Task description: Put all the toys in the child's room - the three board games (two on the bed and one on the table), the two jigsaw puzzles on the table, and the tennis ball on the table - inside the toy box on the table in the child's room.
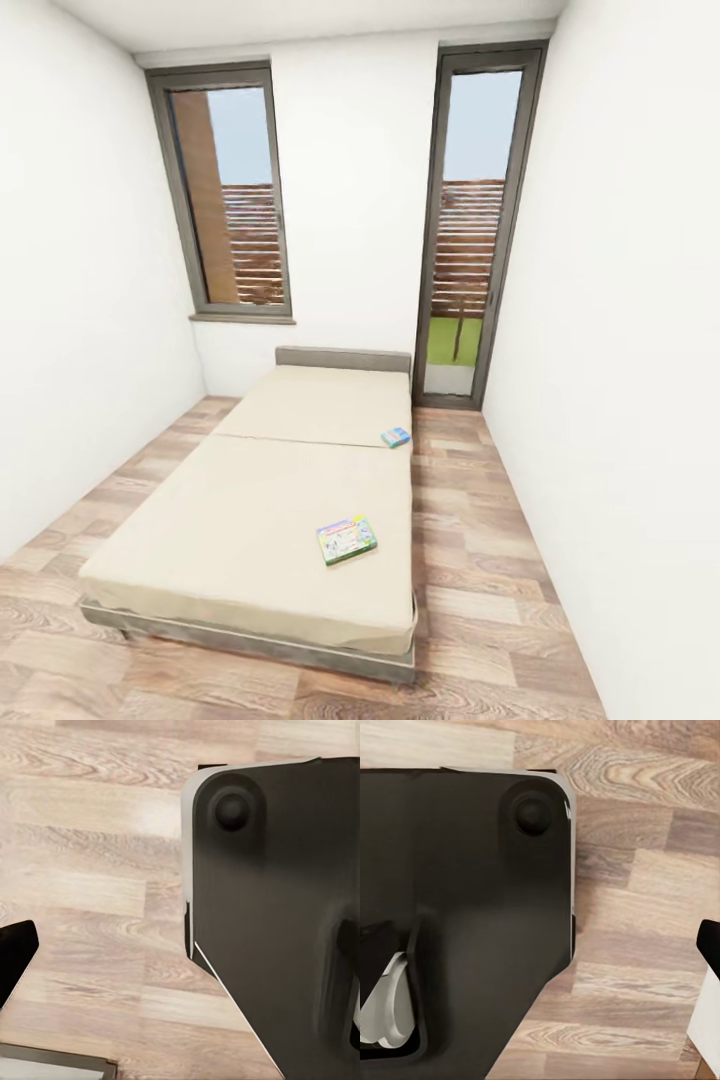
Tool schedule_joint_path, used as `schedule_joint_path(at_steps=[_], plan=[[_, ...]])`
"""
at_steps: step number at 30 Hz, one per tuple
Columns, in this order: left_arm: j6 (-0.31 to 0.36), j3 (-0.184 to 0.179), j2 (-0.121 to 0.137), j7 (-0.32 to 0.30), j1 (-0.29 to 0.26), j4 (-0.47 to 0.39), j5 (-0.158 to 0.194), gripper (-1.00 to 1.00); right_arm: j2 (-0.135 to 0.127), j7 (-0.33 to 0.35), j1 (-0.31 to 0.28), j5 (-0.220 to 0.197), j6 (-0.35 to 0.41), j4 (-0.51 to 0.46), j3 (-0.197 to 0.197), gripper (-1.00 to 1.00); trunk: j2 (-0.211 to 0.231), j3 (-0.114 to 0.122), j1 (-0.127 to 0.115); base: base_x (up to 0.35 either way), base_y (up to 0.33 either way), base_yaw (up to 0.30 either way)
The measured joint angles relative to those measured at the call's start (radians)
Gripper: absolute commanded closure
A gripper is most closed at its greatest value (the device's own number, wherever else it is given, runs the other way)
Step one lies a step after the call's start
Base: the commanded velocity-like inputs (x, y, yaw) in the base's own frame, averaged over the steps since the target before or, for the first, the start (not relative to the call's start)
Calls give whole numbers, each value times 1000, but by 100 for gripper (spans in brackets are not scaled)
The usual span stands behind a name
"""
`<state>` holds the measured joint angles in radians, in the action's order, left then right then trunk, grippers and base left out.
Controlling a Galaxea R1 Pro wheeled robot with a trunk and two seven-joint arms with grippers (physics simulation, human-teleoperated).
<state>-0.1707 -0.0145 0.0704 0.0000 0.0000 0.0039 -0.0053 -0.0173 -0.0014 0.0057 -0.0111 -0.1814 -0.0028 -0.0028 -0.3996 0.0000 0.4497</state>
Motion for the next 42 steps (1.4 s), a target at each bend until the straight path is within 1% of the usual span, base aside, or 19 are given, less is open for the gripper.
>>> schedule_joint_path(at_steps=[8,13,22,42], plan=[[1,-1,0,0,0,0,0,-100,1,0,0,0,2,0,0,-100,0,-1,0,0,0,-215],[1,-1,1,0,0,0,0,-100,2,0,0,1,5,0,1,-100,0,-3,0,0,0,-98],[0,-1,1,0,0,0,0,-100,4,0,0,9,0,0,6,-100,0,-5,0,0,0,-20],[-7,6,0,0,0,-1,1,-100,6,0,0,4,-6,-1,1,-100,1,-7,0,0,0,-1]])
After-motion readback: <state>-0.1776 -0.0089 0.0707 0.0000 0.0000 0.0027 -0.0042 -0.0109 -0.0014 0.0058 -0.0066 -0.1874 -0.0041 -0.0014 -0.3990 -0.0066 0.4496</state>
